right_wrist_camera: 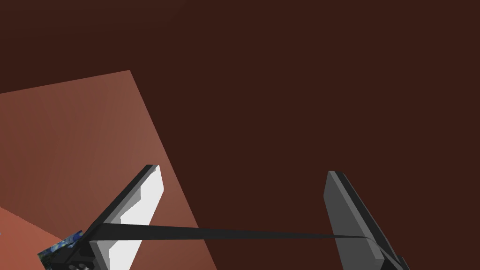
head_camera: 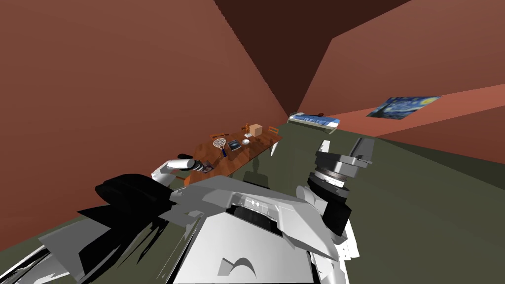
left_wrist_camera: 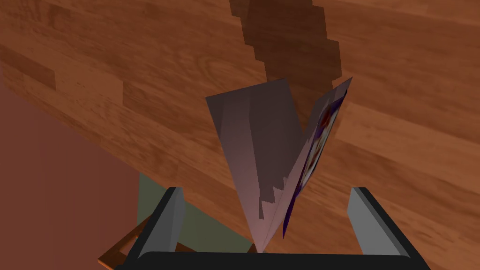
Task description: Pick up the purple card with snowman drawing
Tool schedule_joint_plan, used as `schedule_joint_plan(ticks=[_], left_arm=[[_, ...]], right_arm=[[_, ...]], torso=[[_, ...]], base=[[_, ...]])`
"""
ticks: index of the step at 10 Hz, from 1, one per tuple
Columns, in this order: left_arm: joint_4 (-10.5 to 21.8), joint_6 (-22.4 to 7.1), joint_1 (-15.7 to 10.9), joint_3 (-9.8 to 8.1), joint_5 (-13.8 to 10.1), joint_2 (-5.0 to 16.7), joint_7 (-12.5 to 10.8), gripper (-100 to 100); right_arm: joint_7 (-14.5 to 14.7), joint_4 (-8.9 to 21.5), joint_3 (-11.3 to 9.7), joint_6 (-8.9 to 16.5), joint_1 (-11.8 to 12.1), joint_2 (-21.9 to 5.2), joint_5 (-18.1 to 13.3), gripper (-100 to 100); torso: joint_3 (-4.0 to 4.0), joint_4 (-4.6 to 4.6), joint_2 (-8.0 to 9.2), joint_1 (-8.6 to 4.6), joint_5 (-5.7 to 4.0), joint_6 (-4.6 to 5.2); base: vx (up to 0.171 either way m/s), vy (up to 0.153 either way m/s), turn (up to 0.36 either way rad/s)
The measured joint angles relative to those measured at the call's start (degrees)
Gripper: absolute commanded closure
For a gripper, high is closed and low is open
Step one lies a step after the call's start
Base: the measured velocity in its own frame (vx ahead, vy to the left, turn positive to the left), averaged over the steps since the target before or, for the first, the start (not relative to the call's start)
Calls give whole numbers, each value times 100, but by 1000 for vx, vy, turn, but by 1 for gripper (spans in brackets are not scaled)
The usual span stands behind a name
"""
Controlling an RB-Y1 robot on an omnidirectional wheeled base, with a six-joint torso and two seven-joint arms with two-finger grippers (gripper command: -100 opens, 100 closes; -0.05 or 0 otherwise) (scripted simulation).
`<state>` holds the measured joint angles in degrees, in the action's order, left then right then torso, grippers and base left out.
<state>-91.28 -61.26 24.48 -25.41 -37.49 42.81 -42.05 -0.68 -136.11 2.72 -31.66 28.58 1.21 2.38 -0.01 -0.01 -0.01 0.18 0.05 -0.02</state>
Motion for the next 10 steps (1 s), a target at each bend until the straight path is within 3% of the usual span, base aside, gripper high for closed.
schedule_joint_plan(ticks=[1,2,7,10], left_arm=[[5,-22,-1,-2,-4,-2,-9,0],[5,-20,-1,-2,-4,-1,-8,-100],[864,173,-845,277,449,-101,-96,-100],[1427,264,-1347,379,598,-128,-100,-100]], right_arm=[[0,0,0,0,0,0,0,0],[0,0,0,0,0,0,0,0],[0,1,0,0,-2,0,0,0],[0,0,-1,0,-1,0,0,0]], torso=[[2,1,3,-9,-2,1],[3,1,5,-15,-3,1],[26,10,44,-4,-1,1],[17,6,31,-10,-2,2]], base=[[0,0,0],[-82,37,-43],[-95,31,-20],[-69,17,-26]])
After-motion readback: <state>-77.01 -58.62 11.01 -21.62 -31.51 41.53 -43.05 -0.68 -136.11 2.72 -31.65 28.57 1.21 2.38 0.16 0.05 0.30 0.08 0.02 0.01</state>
